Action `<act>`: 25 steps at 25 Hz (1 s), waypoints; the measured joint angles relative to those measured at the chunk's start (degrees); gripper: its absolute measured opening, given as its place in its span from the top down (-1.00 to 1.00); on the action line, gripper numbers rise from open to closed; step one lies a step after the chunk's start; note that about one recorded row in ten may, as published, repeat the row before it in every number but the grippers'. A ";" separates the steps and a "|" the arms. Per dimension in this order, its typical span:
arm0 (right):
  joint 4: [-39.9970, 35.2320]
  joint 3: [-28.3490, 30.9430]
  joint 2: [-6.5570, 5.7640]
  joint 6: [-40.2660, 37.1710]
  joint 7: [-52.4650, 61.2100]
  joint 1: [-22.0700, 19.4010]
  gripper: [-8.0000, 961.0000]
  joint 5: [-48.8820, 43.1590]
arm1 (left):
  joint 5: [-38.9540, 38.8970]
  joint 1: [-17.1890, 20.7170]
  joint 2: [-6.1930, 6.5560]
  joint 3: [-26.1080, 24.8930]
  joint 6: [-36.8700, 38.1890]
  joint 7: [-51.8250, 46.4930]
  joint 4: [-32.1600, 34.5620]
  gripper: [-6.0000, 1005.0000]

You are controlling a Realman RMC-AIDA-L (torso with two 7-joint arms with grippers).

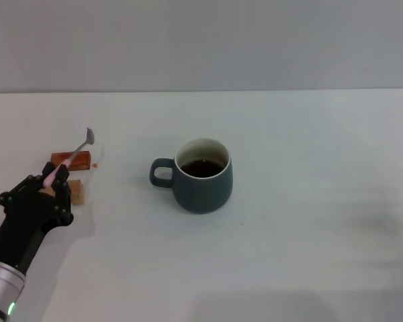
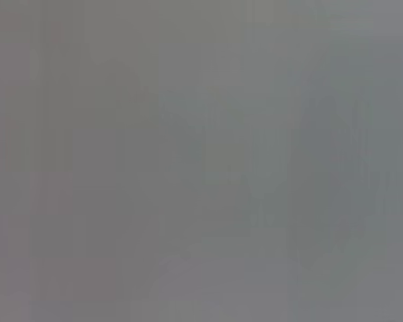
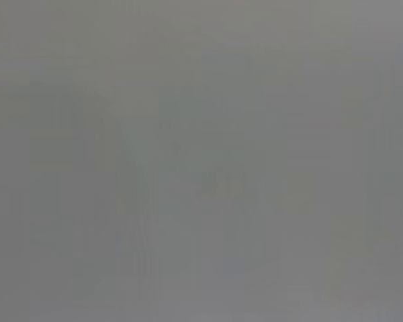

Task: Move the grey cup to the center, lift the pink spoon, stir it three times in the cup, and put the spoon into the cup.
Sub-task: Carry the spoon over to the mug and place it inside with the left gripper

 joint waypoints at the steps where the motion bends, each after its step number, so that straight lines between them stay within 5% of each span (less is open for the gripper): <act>1: 0.00 0.12 -0.02 -0.03 -0.01 0.01 0.98 0.04 | 0.49 -0.09 0.57 -0.13 -0.75 -0.39 -0.92 0.70; 3: 0.00 0.23 -0.06 -0.07 -0.01 0.09 0.98 0.06 | 0.94 -0.14 1.05 -0.39 -1.36 -0.50 -1.97 0.70; 4: 0.00 0.26 -0.07 -0.12 -0.01 0.13 0.98 0.07 | 1.99 -0.04 2.85 -1.44 -3.82 -0.53 -5.58 0.70; 12: -0.14 0.34 -0.08 -0.67 -0.01 -0.82 0.98 0.28 | 7.76 3.03 9.93 -7.81 -16.70 -0.52 -23.64 0.70; 20: -0.18 1.13 -0.01 -1.59 0.00 -2.37 0.98 0.56 | 24.95 7.81 11.66 -18.98 -37.80 -5.01 -41.79 0.70; 25: -0.25 3.32 0.01 -3.87 -0.07 -4.45 0.98 0.62 | 30.49 8.41 12.78 -21.16 -42.52 -9.24 -46.45 0.70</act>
